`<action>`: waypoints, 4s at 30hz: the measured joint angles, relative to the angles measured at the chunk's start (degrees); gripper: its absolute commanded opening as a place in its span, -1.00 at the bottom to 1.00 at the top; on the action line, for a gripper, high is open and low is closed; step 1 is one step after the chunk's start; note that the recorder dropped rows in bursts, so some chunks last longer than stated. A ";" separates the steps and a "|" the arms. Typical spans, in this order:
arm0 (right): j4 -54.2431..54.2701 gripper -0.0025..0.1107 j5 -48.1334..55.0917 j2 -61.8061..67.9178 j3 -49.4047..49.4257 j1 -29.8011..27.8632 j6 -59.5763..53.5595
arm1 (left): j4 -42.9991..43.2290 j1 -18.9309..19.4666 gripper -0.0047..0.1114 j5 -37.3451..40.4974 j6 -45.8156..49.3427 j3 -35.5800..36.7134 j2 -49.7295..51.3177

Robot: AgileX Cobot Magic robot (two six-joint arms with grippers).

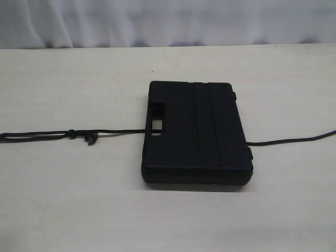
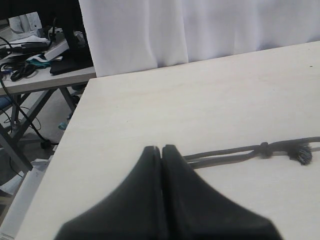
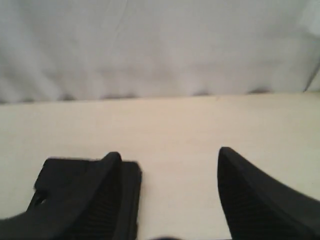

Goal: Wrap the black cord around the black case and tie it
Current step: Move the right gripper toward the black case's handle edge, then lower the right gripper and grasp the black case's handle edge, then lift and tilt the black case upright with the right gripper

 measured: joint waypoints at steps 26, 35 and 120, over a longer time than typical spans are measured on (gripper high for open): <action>5.21 0.00 -0.04 51.00 -16.52 32.43 2.23 | 0.00 0.00 -0.92 0.00 0.00 0.00 0.00; -3.44 0.00 10.05 65.69 -32.83 36.68 12.38 | 0.00 0.00 -0.92 0.00 0.00 0.00 0.00; -9.42 -0.88 19.67 56.93 -35.66 17.76 9.19 | 0.00 0.00 -0.92 0.00 0.00 0.00 0.00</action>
